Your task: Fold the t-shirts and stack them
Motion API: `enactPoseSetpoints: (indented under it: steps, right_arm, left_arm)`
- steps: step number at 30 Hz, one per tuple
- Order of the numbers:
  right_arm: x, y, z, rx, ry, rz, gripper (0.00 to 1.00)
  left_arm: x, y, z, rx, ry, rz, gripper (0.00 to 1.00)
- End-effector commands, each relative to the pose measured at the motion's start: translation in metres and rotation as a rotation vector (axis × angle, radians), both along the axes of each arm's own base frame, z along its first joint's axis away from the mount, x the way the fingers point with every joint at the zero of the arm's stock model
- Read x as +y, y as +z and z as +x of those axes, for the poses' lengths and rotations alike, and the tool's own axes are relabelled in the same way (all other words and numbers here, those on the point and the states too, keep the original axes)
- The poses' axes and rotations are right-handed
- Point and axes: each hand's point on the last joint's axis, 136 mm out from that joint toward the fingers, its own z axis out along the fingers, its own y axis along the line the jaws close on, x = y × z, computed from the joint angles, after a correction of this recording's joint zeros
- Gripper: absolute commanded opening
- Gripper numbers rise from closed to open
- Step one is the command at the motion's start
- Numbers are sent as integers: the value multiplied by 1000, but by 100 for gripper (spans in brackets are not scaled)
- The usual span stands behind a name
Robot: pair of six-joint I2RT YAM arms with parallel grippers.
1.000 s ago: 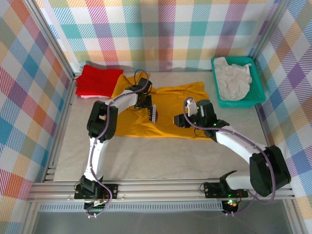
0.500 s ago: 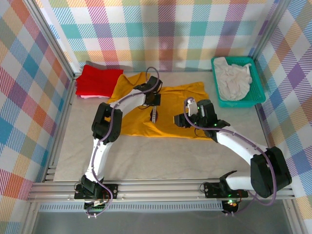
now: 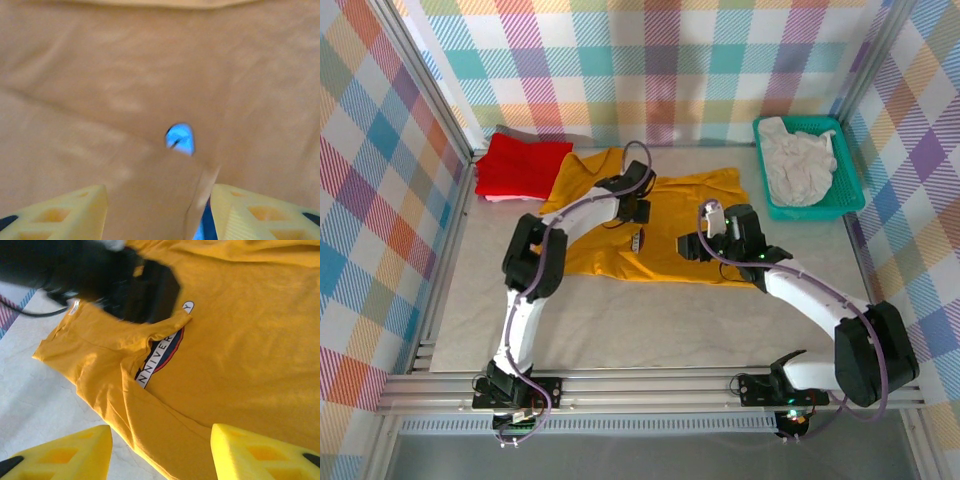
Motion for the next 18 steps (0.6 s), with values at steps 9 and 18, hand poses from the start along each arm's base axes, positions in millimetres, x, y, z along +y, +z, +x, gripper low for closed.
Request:
enactPoseSetpoints:
  steps: [9, 18]
  right_arm:
    - [-91, -41, 14, 394, -495, 87, 35]
    - [-85, -59, 9, 460, -454, 94, 40]
  left_arm:
    - [170, 40, -105, -10, 414, -253, 59]
    - [224, -27, -160, 144, 647, -370, 62]
